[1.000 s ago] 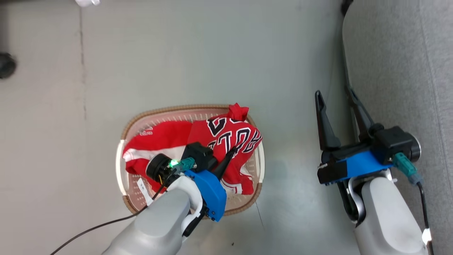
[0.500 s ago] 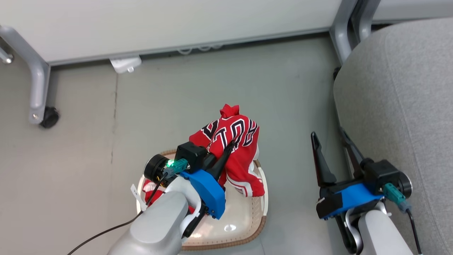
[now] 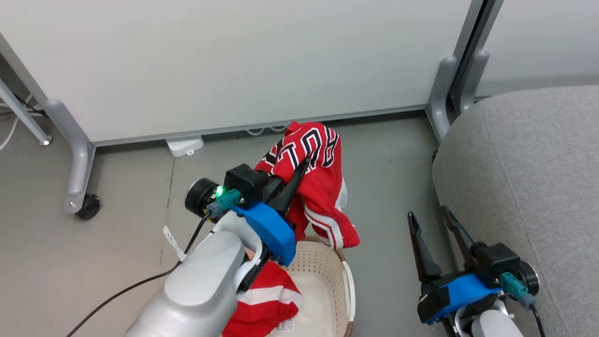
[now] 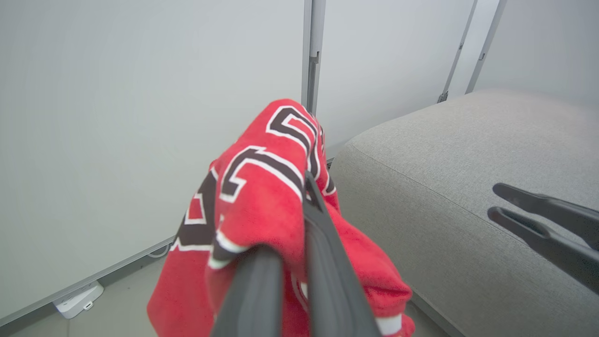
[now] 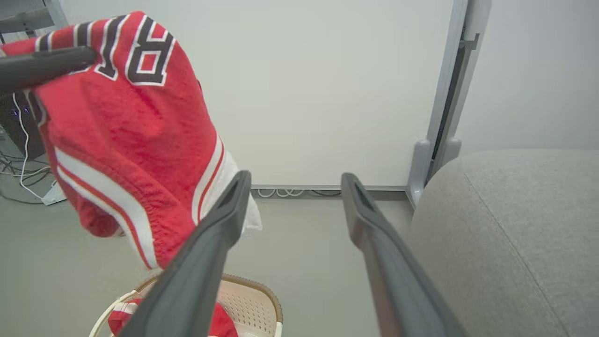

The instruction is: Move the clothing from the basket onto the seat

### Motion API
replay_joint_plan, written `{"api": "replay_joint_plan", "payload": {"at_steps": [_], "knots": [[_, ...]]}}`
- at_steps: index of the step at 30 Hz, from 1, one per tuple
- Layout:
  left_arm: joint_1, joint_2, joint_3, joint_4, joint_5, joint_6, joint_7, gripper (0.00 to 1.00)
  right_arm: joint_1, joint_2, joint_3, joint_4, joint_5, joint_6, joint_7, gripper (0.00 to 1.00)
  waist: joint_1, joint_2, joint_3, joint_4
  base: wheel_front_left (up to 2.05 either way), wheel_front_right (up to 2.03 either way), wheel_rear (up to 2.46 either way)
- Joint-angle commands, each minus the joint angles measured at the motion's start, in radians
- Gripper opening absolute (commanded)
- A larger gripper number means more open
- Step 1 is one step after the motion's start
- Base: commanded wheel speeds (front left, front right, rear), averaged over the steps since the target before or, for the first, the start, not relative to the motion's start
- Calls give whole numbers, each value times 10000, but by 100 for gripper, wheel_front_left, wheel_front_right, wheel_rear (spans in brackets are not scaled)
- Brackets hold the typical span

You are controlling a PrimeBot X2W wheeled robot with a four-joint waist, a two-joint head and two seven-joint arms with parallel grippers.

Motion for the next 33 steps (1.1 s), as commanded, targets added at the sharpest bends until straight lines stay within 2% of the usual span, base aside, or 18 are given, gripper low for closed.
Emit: {"api": "replay_joint_plan", "payload": {"at_steps": [1, 18, 27, 33], "knots": [[-156, 51, 43, -59, 83, -42, -51, 0, 196, -13, 20, 28, 43, -7, -53, 100, 1, 0, -229, 8, 0, 0, 0], [-337, -16, -222, 132, -57, -150, -51, 0, 501, -13, 471, -210, -65, -7, -53, 100, 1, 0, -830, -37, 0, 0, 0], [-431, -35, -231, 181, -73, -119, -51, 0, -115, -29, 1729, -404, -147, -7, -53, 100, 1, 0, -664, -21, 0, 0, 0], [-547, -44, -254, 157, -75, -118, -51, 0, -913, -82, 2838, -64, 20, -7, -53, 100, 1, 0, -458, 33, 0, 0, 0]]}}
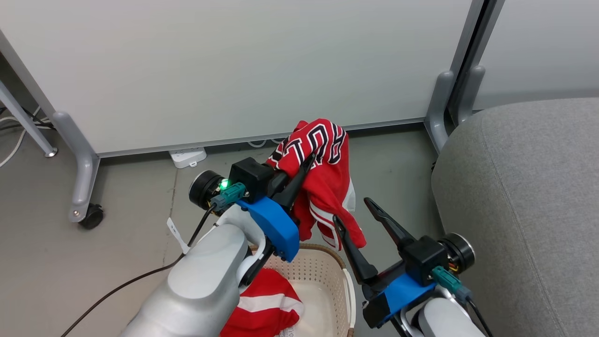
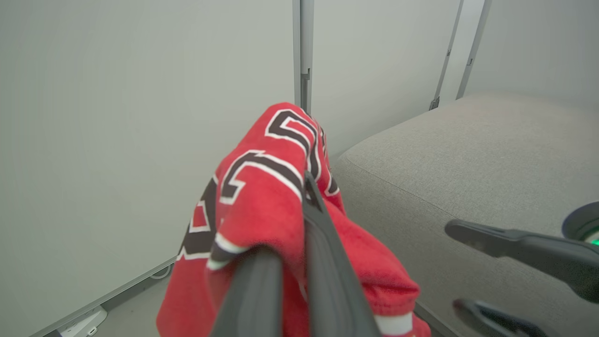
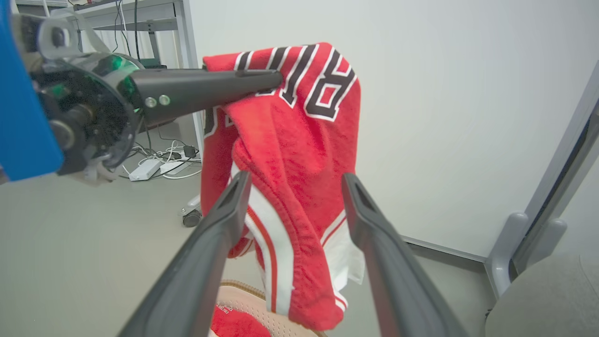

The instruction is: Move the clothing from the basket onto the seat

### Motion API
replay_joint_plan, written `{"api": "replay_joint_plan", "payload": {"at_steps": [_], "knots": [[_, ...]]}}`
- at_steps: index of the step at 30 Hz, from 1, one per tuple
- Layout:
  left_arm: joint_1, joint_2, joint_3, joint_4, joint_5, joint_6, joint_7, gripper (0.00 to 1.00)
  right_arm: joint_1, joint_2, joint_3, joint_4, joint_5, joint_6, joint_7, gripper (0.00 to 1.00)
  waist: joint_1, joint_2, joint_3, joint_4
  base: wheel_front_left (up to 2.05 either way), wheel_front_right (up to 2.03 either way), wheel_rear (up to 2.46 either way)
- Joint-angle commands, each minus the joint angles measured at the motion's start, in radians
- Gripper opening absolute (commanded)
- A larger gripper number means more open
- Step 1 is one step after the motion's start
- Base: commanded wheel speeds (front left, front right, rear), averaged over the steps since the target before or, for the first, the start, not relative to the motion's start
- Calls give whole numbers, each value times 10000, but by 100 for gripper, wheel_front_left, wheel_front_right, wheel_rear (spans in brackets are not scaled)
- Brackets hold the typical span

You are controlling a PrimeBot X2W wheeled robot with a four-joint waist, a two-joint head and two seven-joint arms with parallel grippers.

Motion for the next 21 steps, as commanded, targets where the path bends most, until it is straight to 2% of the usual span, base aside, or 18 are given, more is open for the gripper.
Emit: {"api": "replay_joint_plan", "payload": {"at_steps": [1, 6, 21], "knots": [[-180, 16, 4, -33, 19, -13, -51, 0, -375, -32, 274, 165, 106, -7, -51, 100, -1, 0, 94, 36, 0, 0, 0], [-268, 9, -30, -61, 55, -15, -51, 0, -1280, 5, 917, 740, 128, -7, -49, 100, -1, 0, 289, 153, 0, 0, 0], [-635, -2, -311, -412, -144, 49, -52, 0, -3533, 38, 1674, 3064, -2, -7, -31, 100, -1, 0, 943, 524, 0, 0, 0]]}}
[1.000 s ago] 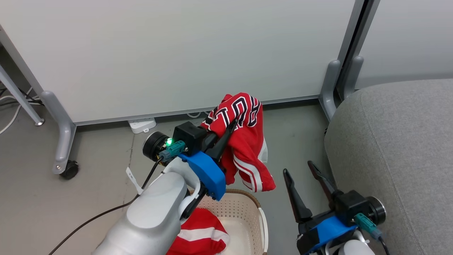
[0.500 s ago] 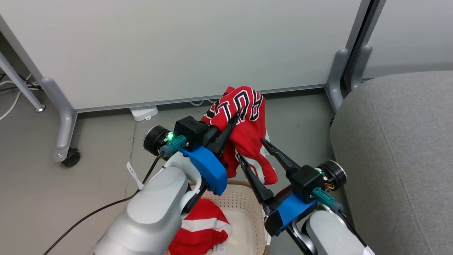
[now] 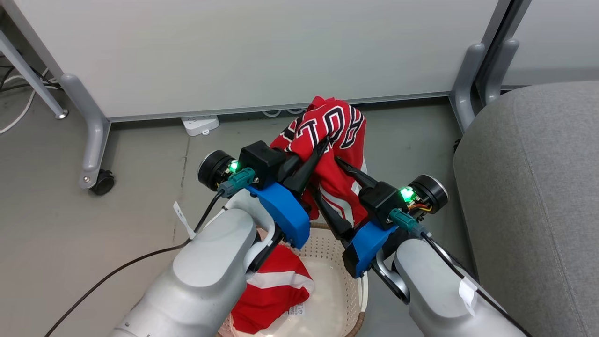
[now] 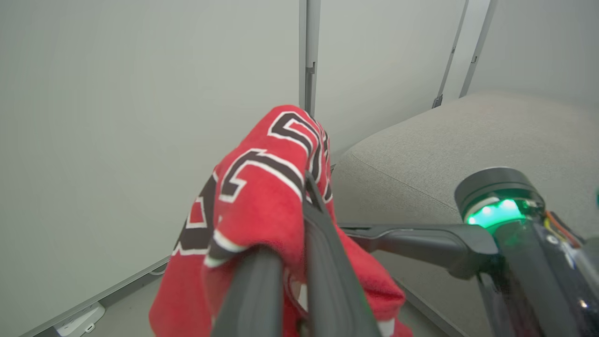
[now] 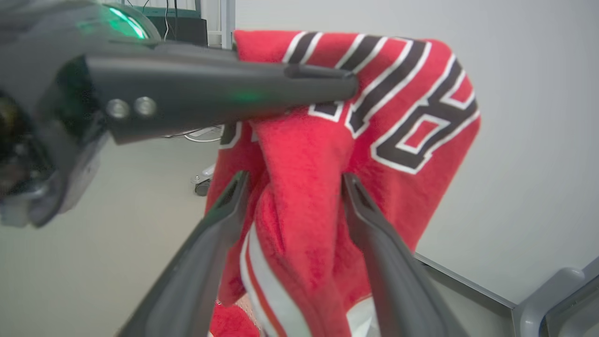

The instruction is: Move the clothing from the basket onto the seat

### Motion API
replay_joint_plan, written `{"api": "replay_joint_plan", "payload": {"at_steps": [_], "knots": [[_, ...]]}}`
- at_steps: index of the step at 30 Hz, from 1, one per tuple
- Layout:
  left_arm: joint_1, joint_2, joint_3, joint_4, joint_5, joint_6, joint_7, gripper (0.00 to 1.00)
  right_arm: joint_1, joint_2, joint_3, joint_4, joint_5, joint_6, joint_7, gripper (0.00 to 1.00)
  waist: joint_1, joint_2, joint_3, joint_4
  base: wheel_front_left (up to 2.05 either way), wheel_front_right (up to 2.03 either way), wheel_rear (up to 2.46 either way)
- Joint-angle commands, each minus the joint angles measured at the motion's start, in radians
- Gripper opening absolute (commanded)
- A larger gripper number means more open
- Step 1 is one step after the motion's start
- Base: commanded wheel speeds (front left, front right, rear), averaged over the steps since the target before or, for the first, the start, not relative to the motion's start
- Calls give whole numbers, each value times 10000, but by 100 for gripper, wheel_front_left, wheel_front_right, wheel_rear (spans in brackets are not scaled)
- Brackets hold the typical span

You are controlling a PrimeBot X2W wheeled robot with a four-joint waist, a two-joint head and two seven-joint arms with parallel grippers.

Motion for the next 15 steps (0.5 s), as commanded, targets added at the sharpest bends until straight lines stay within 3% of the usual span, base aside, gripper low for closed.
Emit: {"api": "replay_joint_plan", "payload": {"at_steps": [1, 5, 6, 7, 15], "knots": [[-89, 17, -46, -72, -66, 48, -52, 0, -224, 2, 63, 148, -13, -7, -8, 100, -1, 0, 60, 53, 0, 0, 0], [-209, 16, -176, -183, -179, 106, -52, 0, -579, 3, 205, 640, 72, -7, -8, 100, -1, 0, 187, 81, 0, 0, 0], [-212, 16, -205, -201, -201, 129, -52, 0, -645, 2, 197, 761, 111, -7, -6, 38, -1, 0, 204, 80, 0, 0, 0], [-208, 16, -257, -208, -253, 153, -52, 0, -767, 7, 249, 936, 234, -7, -8, 0, -1, 0, 230, 82, 0, 0, 0], [-198, 15, -371, -163, -379, 196, -52, 0, -865, 6, 465, 1052, 551, -7, -8, 0, -1, 0, 218, 32, 0, 0, 0]]}}
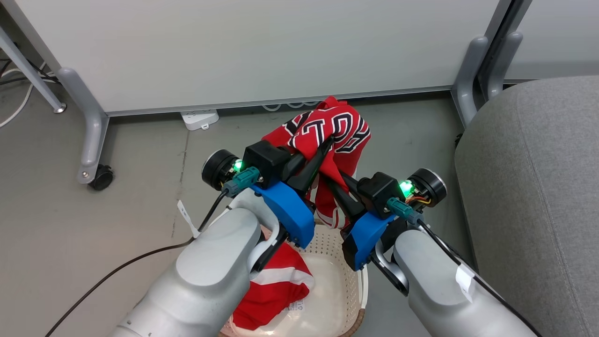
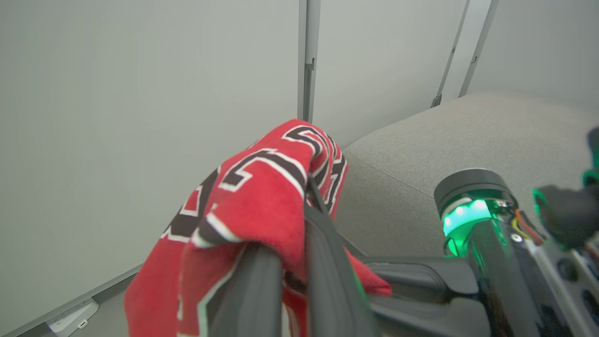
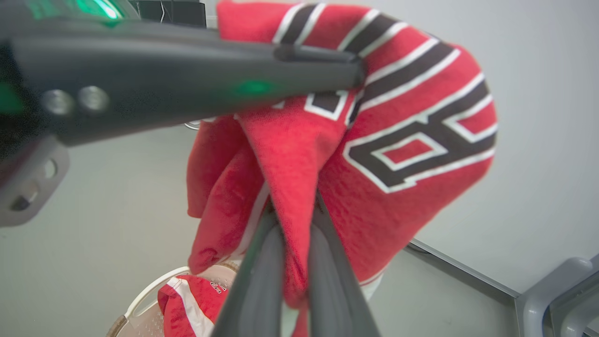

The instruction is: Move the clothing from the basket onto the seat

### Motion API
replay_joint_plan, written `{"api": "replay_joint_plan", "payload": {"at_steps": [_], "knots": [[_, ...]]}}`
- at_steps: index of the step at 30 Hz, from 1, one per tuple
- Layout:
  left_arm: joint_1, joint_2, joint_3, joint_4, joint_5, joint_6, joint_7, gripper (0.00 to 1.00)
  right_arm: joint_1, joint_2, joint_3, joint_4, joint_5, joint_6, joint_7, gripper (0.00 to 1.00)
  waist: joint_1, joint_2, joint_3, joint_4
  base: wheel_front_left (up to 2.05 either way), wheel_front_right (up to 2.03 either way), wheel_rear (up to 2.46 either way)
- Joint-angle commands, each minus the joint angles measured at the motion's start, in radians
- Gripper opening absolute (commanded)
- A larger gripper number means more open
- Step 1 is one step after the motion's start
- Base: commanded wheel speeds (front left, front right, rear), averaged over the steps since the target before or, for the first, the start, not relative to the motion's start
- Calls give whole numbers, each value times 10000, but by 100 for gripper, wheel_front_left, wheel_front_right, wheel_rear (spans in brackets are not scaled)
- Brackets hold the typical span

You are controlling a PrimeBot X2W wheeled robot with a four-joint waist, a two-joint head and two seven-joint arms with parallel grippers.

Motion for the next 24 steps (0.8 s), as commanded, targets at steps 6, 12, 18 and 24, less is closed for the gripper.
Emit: {"api": "replay_joint_plan", "payload": {"at_steps": [6, 12, 18, 24], "knots": [[-162, 15, 4, -5, -32, 44, -52, 0, -164, 6, 61, 100, 141, -7, -6, 0, -1, 0, 14, -29, 0, 0, 0], [-153, 14, -3, 22, -39, 28, -52, 0, -162, 7, 64, 70, 182, -7, -6, 0, -1, 0, 25, -44, 0, 0, 0], [-187, 16, -109, 141, -155, 56, -52, 100, -125, 7, 74, 47, 220, -7, -7, 0, -1, 0, 22, -40, 0, 0, 0], [-256, 17, -157, 184, -163, 107, -52, 100, -176, 7, 56, 78, 282, -7, -7, 0, -1, 0, 73, -59, 0, 0, 0]]}}
